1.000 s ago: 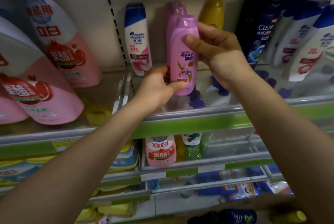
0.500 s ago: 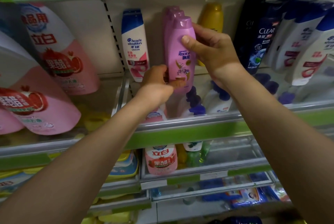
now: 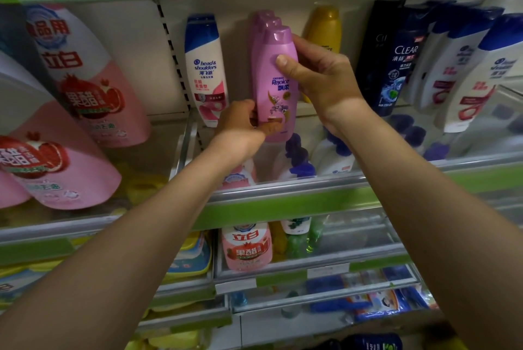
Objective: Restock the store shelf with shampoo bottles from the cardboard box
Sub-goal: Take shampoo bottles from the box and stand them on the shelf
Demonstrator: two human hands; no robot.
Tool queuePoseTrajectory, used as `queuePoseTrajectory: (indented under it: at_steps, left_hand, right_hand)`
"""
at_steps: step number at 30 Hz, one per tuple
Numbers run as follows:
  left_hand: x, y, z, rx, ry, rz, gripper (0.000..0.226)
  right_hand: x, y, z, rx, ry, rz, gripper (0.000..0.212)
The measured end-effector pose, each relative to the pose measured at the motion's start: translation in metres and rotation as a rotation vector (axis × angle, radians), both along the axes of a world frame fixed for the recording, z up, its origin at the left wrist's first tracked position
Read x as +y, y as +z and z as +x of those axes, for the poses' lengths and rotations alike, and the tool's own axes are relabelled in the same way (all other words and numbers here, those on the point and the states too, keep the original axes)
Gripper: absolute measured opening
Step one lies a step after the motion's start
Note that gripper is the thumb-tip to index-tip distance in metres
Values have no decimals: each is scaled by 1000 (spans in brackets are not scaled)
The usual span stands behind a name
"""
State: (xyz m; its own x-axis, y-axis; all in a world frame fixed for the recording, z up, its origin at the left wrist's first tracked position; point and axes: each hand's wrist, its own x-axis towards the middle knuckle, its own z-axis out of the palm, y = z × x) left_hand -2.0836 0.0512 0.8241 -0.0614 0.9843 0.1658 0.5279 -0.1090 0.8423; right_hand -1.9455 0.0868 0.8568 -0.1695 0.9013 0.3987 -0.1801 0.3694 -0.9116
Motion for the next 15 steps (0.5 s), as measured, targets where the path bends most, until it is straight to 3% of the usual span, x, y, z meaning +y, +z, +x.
queuePoseTrajectory:
  at_steps: [9,15]
  left_hand:
    - [5,-2,1,-5,11,1,37]
    - [9,-2,1,20,27,34,35]
  right_hand:
    - [5,-1,-3,-18,-51,2,63]
    - [12,-2,-3,-21,-55,-1,54]
